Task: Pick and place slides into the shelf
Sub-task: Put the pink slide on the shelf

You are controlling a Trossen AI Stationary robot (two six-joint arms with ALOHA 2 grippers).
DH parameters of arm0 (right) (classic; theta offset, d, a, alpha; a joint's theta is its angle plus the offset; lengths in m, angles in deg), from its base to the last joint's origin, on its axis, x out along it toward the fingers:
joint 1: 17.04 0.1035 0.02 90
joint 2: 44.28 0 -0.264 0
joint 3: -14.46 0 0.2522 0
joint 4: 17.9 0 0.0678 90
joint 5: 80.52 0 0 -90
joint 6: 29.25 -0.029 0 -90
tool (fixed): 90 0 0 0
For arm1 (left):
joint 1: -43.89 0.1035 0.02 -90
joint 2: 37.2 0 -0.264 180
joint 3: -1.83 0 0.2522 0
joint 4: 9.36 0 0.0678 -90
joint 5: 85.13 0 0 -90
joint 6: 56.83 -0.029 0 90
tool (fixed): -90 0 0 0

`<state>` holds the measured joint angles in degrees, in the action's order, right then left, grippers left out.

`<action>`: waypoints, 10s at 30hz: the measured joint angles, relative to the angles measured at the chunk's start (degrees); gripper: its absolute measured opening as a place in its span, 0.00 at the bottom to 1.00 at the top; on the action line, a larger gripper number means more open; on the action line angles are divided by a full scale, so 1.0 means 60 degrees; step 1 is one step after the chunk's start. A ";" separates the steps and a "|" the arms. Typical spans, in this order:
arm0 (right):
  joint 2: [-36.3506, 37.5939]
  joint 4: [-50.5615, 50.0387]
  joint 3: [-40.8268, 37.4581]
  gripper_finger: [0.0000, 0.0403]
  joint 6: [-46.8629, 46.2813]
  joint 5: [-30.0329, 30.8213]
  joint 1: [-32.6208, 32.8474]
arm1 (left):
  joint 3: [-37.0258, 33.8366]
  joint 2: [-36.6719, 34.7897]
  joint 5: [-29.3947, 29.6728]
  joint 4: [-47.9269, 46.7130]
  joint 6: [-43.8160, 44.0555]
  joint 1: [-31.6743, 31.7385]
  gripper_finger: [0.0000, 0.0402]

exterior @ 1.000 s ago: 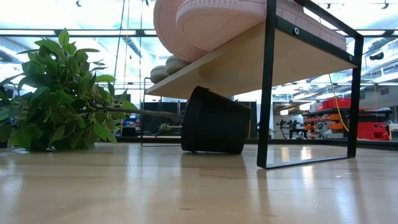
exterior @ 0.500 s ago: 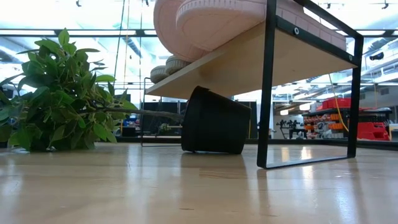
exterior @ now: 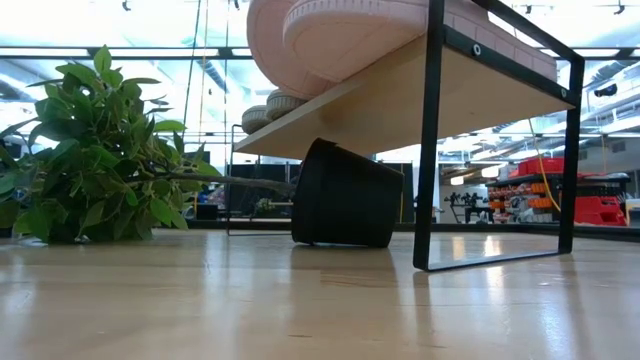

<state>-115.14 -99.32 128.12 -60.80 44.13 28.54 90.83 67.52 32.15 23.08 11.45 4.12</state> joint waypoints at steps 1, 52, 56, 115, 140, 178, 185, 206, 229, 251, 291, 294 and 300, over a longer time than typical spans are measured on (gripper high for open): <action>-0.0031 -0.0004 0.0000 0.01 -0.0053 -0.0003 0.0000 | -0.0540 -0.0013 0.0103 0.0909 0.0098 -0.0004 0.02; -0.0690 0.0000 0.0000 0.01 -0.0726 0.0430 -0.0911 | -0.6786 -0.3394 0.4698 -0.0190 0.7772 0.1004 0.64; -0.0690 0.0000 0.0000 0.01 -0.0722 0.0430 -0.0911 | -0.6786 -0.3394 0.4452 -0.0205 0.7621 0.1297 0.61; -0.0683 -0.0003 0.0000 0.01 -0.0816 0.0470 -0.0911 | -0.6779 -0.3394 0.3374 -0.2042 0.5835 0.1923 0.10; -0.0683 -0.0004 0.0000 0.01 -0.0915 0.0463 -0.0911 | -0.6025 -0.3394 0.2162 -0.2901 0.4759 0.2597 0.11; -0.0683 -0.0040 0.0000 0.01 -0.0886 0.0463 -0.0909 | -0.5027 -0.3471 0.1757 -0.5002 0.4731 0.2832 0.13; -0.0683 -0.0043 0.0000 0.01 -0.0886 0.0463 -0.0911 | -0.5009 -0.3471 0.1663 -0.5589 0.4741 0.3146 0.11; -0.0683 -0.0043 0.0000 0.01 -0.0960 0.0456 -0.0911 | -0.4251 -0.3453 0.0291 -0.5909 0.4547 0.3519 0.13; -0.0683 -0.0040 0.0000 0.01 -0.0968 0.0459 -0.0911 | -0.4240 -0.3365 0.0163 -0.6438 0.4210 0.3501 0.33; -0.0683 -0.0040 0.0000 0.01 -0.0969 0.0469 -0.0910 | -0.4247 -0.3365 -0.0530 -0.6459 0.4381 0.3550 0.27; -0.0683 -0.0036 0.0000 0.01 -0.1055 0.0470 -0.0908 | -0.3909 -0.3373 -0.0087 -0.6135 0.5505 0.2742 0.12; -0.0683 -0.0040 0.0000 0.01 -0.1056 0.0470 -0.0909 | -0.3909 -0.3373 -0.0159 -0.6125 0.5600 0.2632 0.11; -0.0683 -0.0037 0.0000 0.01 -0.1044 0.0470 -0.0907 | -0.3909 -0.3376 -0.0273 -0.6139 0.5788 0.2536 0.10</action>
<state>-119.24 -99.54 128.12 -67.06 46.95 23.10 67.38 47.27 30.51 -13.76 46.17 19.33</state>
